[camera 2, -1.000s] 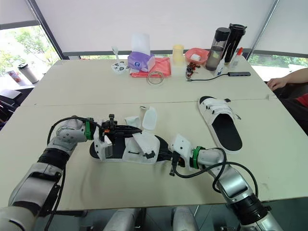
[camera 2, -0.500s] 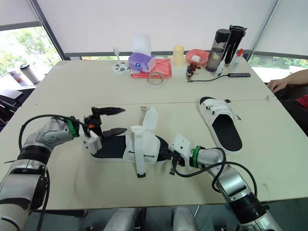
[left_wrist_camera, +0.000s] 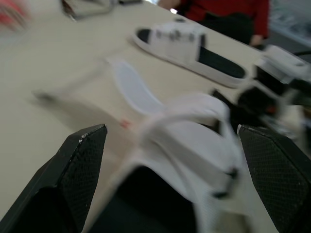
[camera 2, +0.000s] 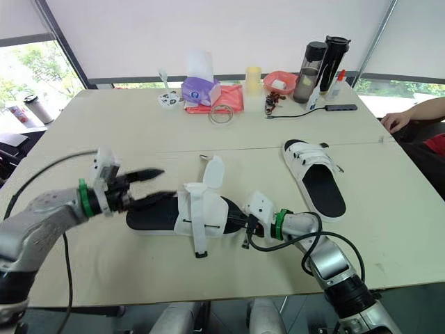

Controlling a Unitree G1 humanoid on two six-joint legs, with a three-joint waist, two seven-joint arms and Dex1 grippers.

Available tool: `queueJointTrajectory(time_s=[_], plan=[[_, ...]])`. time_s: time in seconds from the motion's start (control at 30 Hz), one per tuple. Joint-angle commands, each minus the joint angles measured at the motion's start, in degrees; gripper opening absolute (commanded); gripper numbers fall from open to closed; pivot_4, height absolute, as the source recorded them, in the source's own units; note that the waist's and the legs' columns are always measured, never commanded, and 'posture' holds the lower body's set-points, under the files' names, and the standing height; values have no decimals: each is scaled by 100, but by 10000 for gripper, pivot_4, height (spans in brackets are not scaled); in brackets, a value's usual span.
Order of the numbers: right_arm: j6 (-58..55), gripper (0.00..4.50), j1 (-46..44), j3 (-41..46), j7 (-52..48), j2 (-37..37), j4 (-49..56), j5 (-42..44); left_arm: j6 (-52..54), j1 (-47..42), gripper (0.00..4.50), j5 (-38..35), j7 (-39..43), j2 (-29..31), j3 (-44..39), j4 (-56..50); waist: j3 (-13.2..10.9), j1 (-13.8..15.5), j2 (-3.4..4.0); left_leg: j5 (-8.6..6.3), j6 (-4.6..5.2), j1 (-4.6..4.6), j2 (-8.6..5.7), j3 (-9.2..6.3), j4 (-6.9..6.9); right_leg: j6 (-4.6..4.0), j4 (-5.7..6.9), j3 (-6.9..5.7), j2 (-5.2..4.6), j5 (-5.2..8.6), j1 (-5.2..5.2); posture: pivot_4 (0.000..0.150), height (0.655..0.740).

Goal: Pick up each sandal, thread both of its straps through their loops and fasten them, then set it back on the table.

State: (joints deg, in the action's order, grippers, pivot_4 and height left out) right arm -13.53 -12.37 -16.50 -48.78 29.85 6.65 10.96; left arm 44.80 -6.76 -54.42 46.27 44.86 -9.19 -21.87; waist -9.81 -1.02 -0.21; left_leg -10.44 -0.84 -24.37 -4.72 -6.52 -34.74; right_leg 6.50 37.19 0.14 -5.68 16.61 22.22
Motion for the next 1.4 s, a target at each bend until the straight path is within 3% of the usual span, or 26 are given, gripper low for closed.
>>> queueJointTrajectory(time_s=[0.03, 0.3, 0.43, 0.7, 1.07, 1.37, 1.4], plan=[[-186, 0, 197, -117, -65, 147, -392, -249, 594, 492, 44477, -726, -46, 197, -386, -630, 1, 31, -3, 0, 1, 0, 3, 0, 1, -1, 1, 0, 3, 0, 3, 1500, 7400], [-222, 0, 302, -190, -228, 233, -349, -275, 235, 1139, 44477, 45, -51, -57, 390, -1250, 45, 52, -5, -10, -17, -1, 8, 12, 3, -22, -22, 6, -7, 5, -9, 1500, 7400], [-245, 0, 404, -255, -256, 267, -241, -320, 303, 1151, 44477, 59, 101, -100, 662, -1168, 59, 60, -17, -10, -16, -1, 7, 21, 38, -25, -49, 6, -14, 7, -1, 1500, 7400], [-278, 0, 378, -302, -246, 244, -243, -380, 221, 713, 44477, 390, 318, -252, 997, -633, 78, 63, -6, -9, -15, -1, 8, 21, 67, -25, -82, 2, -11, 7, 0, 1500, 7400], [-342, 0, 307, -286, -148, 207, -227, -416, 361, 2, 44477, 662, 457, -894, 1592, 173, 82, 53, -7, -8, -14, 0, 8, 20, 67, -24, -86, 1, -10, 6, -3, 1500, 7400], [-415, 0, 398, -240, -59, 241, -124, -403, 449, -168, 198, 760, 288, -1191, 1596, 302, 84, 53, -9, -7, -13, 0, 8, 18, 66, -26, -86, -1, -9, 3, -3, 1500, 7400], [-417, 0, 397, -240, -55, 240, -125, -402, 465, -162, 198, 752, 281, -1189, 1584, 284, 84, 53, -9, -7, -12, 0, 8, 18, 66, -26, -86, -1, -9, 3, -3, 1500, 7400]])
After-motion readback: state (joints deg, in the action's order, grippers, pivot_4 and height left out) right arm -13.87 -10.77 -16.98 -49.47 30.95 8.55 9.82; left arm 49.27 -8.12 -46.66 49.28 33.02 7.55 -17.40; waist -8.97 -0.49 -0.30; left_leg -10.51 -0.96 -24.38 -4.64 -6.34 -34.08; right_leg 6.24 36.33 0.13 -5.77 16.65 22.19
